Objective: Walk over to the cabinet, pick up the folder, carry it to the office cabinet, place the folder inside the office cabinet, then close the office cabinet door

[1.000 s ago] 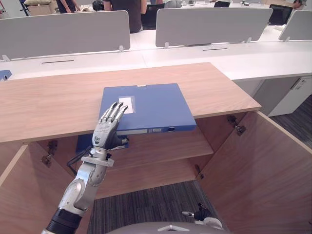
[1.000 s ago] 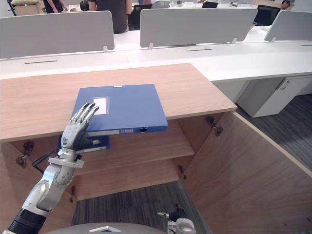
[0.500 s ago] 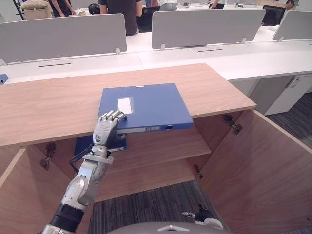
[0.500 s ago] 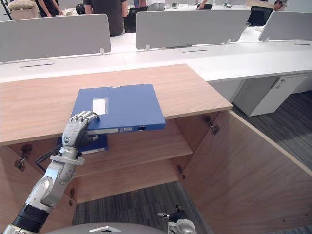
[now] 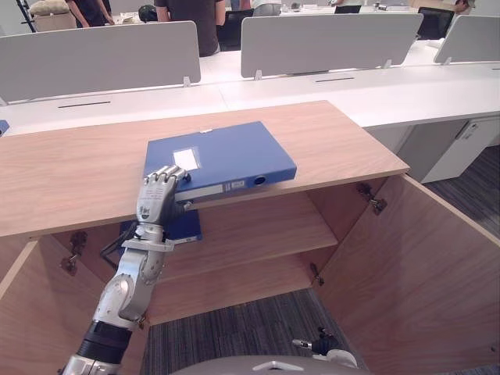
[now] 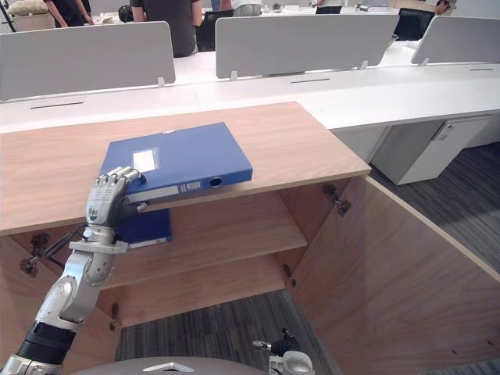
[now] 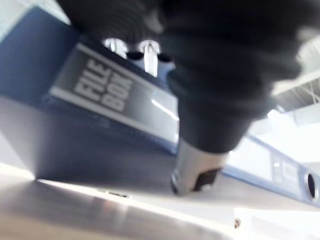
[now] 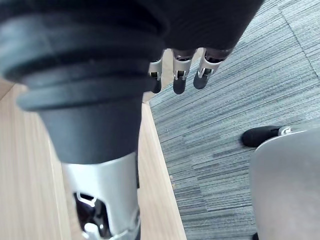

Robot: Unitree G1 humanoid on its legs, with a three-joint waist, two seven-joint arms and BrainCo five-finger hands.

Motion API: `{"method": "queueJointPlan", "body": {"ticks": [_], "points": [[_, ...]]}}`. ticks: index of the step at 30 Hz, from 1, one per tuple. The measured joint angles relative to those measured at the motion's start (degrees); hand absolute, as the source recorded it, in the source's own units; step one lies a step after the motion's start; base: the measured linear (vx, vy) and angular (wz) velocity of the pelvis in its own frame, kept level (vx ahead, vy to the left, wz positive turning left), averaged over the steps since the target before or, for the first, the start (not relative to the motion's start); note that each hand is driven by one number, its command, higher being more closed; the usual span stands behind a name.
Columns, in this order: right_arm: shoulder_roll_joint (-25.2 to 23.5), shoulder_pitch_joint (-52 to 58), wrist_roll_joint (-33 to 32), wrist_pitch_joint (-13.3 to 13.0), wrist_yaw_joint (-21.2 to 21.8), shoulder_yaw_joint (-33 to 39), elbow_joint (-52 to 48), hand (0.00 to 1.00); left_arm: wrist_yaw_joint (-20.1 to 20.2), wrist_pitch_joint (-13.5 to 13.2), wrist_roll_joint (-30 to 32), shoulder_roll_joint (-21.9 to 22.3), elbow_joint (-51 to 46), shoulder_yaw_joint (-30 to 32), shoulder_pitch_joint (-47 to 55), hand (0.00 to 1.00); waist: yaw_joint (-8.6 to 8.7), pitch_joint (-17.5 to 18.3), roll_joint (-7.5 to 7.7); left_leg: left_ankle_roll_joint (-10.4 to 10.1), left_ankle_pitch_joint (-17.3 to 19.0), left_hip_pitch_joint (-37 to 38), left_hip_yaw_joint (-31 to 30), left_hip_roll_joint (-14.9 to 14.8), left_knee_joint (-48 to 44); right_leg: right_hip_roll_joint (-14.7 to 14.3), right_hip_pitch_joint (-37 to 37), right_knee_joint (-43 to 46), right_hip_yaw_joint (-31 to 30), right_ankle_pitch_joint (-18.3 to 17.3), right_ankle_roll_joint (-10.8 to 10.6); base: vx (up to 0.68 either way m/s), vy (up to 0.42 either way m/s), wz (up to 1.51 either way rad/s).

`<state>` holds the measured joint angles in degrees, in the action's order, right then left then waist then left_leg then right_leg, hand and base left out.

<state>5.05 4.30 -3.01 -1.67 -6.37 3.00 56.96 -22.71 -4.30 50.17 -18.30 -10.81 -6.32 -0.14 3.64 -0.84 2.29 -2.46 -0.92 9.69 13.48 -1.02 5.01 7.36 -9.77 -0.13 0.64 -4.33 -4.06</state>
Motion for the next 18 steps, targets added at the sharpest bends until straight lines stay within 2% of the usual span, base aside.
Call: {"method": "queueJointPlan", "body": {"ticks": [3, 9, 12, 18], "points": [[-0.1, 0.6, -1.1, -0.6, 0.0, -0.1, -1.1, 0.00, -0.8, -0.2, -3.7, 2.1, -5.1, 1.5, 2.2, 1.00, -0.20, 0.1, -0.16, 0.0, 0.0, -0.7, 0.5, -0.1, 0.0, -0.2, 1.4, 0.9, -0.7, 0.1, -0.1, -0.03, -0.029, -0.14], [-1.5, 4.0, -3.7, -1.9, -0.2, -0.7, -10.4, 0.00, -2.3, -1.3, -11.6, 5.7, -13.8, 3.2, 5.8, 1.00, -0.26, 0.2, -0.49, 0.2, -0.3, -0.6, 0.7, -0.4, 0.0, -0.6, 2.2, 2.6, -1.5, 0.1, -0.1, -0.05, -0.028, -0.03], [-2.7, 5.3, -4.5, -2.7, -0.3, -1.4, -18.6, 0.00, -3.6, -2.4, -16.6, 8.8, -18.6, 5.3, 7.6, 1.00, -0.37, -0.3, -1.11, 0.5, -0.4, -1.0, 0.6, -0.5, 0.0, -0.7, 3.2, 3.4, -1.4, 0.1, -0.1, -0.10, -0.028, -0.01], [-4.6, 8.0, -6.5, -4.9, -0.5, -2.3, -33.9, 0.00, -6.1, -3.7, -22.5, 13.5, -25.6, 8.9, 11.8, 1.00, -0.51, -1.2, -2.20, 0.4, -0.7, -1.6, 0.3, -0.5, 0.0, -0.8, 4.1, 3.6, -1.5, 0.0, 0.0, -0.08, -0.020, 0.00]]}}
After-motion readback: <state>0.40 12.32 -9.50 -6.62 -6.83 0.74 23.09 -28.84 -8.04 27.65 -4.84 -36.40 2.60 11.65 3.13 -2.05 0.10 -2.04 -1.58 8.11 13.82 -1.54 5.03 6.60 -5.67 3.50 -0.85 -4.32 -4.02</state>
